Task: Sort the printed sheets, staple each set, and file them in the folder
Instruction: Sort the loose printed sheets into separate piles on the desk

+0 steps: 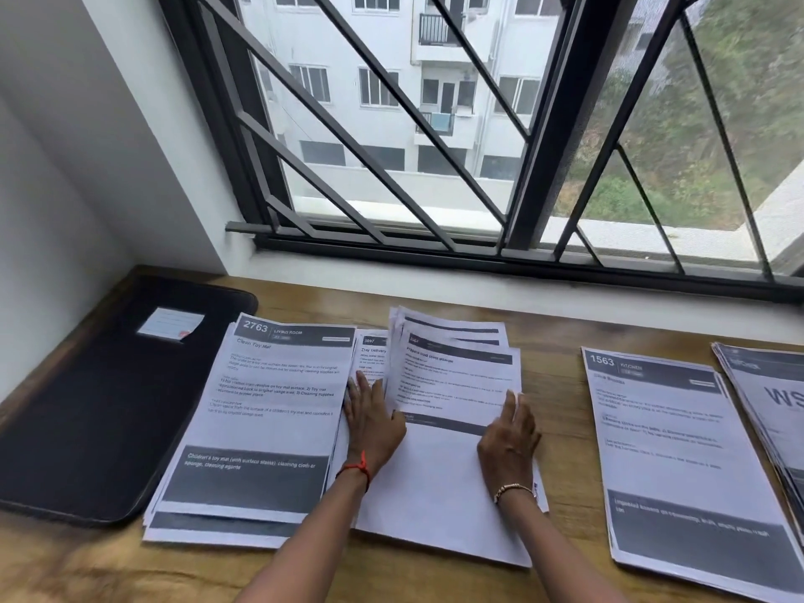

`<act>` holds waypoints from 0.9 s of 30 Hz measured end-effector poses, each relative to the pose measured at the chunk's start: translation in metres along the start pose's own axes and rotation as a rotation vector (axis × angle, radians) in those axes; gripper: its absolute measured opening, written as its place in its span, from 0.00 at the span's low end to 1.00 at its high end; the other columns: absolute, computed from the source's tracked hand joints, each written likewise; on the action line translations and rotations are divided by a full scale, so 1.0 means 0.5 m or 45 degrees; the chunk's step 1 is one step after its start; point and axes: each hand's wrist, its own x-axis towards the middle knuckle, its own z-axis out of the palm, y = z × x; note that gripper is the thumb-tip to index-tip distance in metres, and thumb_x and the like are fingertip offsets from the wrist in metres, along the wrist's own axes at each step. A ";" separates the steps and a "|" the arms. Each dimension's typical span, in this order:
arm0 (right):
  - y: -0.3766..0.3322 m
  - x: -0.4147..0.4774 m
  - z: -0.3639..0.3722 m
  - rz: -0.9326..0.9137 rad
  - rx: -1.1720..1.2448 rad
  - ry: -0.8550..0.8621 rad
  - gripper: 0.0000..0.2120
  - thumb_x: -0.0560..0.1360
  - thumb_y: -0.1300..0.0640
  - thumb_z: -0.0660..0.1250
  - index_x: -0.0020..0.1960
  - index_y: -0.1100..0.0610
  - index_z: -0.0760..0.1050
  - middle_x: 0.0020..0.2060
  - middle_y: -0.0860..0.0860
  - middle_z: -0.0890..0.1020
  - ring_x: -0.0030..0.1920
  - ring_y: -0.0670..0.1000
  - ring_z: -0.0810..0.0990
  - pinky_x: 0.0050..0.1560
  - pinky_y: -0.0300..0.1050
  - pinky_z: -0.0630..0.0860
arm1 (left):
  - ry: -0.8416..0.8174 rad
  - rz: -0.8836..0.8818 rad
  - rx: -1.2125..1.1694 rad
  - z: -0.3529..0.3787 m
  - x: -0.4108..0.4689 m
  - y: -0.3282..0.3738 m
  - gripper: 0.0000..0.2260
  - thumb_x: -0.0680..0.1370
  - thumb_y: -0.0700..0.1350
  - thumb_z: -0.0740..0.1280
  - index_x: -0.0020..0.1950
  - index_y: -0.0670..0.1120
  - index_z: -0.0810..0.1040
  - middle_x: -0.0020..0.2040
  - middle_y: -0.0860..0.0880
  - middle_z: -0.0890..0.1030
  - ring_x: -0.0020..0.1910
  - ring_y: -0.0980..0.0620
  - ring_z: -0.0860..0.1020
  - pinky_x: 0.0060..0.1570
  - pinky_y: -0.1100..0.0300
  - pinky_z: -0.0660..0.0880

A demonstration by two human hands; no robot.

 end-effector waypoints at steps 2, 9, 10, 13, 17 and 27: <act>0.004 0.002 0.004 -0.011 -0.012 0.010 0.24 0.68 0.60 0.47 0.63 0.64 0.66 0.57 0.64 0.74 0.52 0.64 0.75 0.50 0.58 0.74 | -0.030 0.018 0.005 0.003 0.000 -0.002 0.28 0.76 0.44 0.61 0.74 0.44 0.55 0.77 0.41 0.46 0.76 0.43 0.41 0.73 0.48 0.40; 0.025 0.021 0.010 -0.038 -0.032 0.058 0.22 0.67 0.63 0.52 0.59 0.64 0.70 0.54 0.63 0.76 0.47 0.63 0.77 0.45 0.55 0.75 | -0.122 0.073 -0.092 0.010 -0.004 -0.008 0.34 0.75 0.51 0.58 0.76 0.43 0.48 0.77 0.45 0.50 0.76 0.49 0.47 0.73 0.44 0.45; 0.026 0.023 0.011 -0.032 -0.014 0.069 0.22 0.67 0.64 0.55 0.59 0.65 0.71 0.54 0.64 0.76 0.47 0.63 0.77 0.45 0.55 0.74 | -0.110 0.086 -0.148 0.010 -0.002 -0.009 0.33 0.74 0.51 0.60 0.76 0.43 0.52 0.76 0.44 0.54 0.76 0.48 0.50 0.73 0.43 0.50; 0.027 0.027 0.012 -0.016 0.080 0.104 0.22 0.66 0.65 0.58 0.60 0.66 0.71 0.55 0.64 0.75 0.50 0.65 0.77 0.49 0.56 0.74 | -0.008 0.140 -0.294 0.009 -0.005 -0.006 0.29 0.73 0.43 0.68 0.72 0.44 0.61 0.72 0.45 0.65 0.72 0.45 0.62 0.70 0.44 0.62; 0.013 0.036 0.000 0.116 0.289 0.139 0.23 0.69 0.66 0.60 0.64 0.68 0.68 0.60 0.65 0.72 0.59 0.65 0.72 0.58 0.58 0.68 | 0.268 -0.099 -0.408 -0.010 0.000 -0.003 0.30 0.68 0.39 0.73 0.68 0.43 0.65 0.68 0.43 0.64 0.66 0.43 0.64 0.62 0.55 0.66; -0.012 0.070 -0.015 0.334 0.638 0.100 0.22 0.73 0.60 0.67 0.63 0.68 0.68 0.61 0.63 0.72 0.62 0.62 0.68 0.61 0.53 0.67 | -0.129 -0.089 -0.915 -0.065 0.028 0.041 0.11 0.73 0.29 0.65 0.53 0.41 0.76 0.48 0.44 0.79 0.45 0.48 0.78 0.35 0.71 0.76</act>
